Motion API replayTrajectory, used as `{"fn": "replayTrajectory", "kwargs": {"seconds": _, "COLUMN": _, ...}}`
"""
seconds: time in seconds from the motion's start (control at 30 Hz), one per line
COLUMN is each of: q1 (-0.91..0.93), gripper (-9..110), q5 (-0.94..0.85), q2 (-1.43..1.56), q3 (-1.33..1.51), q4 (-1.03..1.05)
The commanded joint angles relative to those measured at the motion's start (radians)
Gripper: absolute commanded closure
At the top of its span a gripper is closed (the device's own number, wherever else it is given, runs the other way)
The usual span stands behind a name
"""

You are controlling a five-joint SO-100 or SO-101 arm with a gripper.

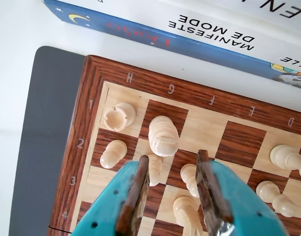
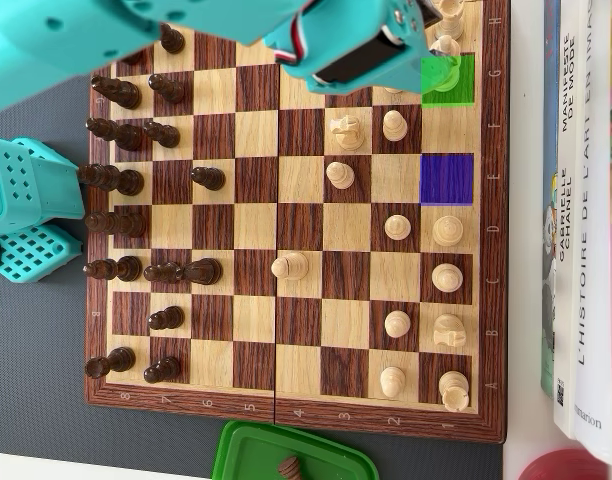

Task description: Play chess

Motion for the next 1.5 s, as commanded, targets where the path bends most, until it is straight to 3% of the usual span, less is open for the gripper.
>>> {"fn": "replayTrajectory", "kwargs": {"seconds": 0.0, "q1": -0.02, "gripper": 86, "q5": 0.008, "q2": 0.071, "q3": -0.031, "q4": -0.009}}
{"fn": "replayTrajectory", "kwargs": {"seconds": 0.53, "q1": -0.097, "gripper": 86, "q5": 0.034, "q2": 0.141, "q3": -0.026, "q4": -0.008}}
{"fn": "replayTrajectory", "kwargs": {"seconds": 1.47, "q1": -0.078, "gripper": 86, "q5": 0.051, "q2": -0.132, "q3": -0.163, "q4": -0.04}}
